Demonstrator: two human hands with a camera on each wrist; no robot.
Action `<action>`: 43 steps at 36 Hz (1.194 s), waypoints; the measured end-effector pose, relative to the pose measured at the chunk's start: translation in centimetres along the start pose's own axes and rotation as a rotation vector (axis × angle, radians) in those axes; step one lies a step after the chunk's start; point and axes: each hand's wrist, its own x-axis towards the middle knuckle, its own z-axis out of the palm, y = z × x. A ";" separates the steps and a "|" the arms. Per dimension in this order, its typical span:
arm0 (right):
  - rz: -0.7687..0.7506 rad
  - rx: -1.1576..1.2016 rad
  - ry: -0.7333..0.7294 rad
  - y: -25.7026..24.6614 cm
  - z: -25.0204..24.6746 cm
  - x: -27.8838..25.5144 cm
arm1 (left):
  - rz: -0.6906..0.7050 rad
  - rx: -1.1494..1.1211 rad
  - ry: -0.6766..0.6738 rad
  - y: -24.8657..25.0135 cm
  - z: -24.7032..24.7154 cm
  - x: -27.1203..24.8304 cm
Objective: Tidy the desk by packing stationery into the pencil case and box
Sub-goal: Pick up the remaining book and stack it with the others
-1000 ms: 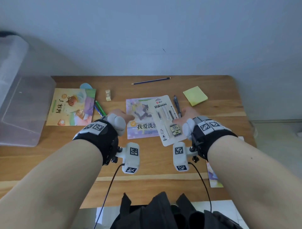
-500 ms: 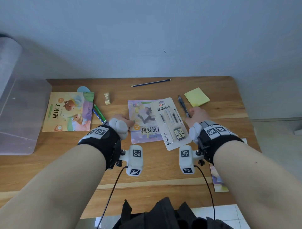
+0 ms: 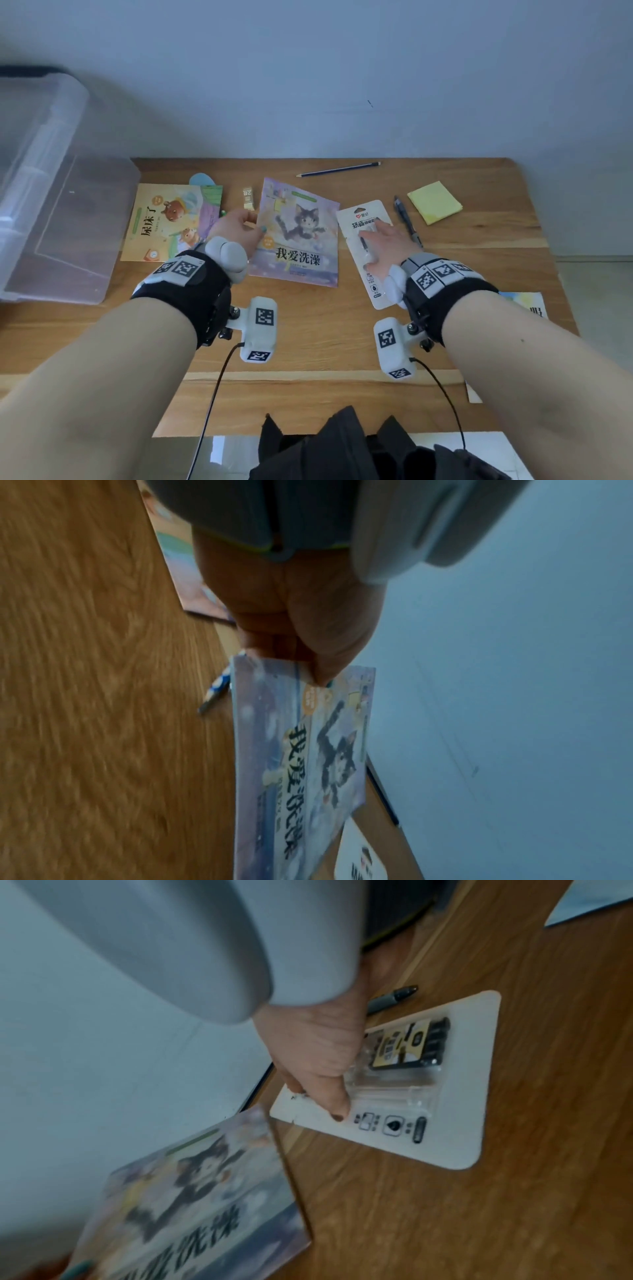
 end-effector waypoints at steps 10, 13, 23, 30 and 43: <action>0.005 0.848 0.219 -2.5 -0.4 -0.8 | -0.083 -0.319 0.042 -1.8 0.5 -0.5; 0.013 0.954 0.219 -2.9 -0.9 -1.0 | -0.119 -0.417 -0.017 -1.2 2.5 -0.7; 0.193 0.767 0.176 4.5 -1.3 -2.8 | -0.126 -0.348 -0.213 2.8 8.3 -2.0; 0.323 0.934 0.298 8.0 -0.5 -3.7 | -0.013 0.113 -0.191 2.8 7.9 -0.5; 0.458 1.182 0.467 9.9 2.2 -6.1 | 0.448 0.840 -0.536 4.3 9.2 -1.1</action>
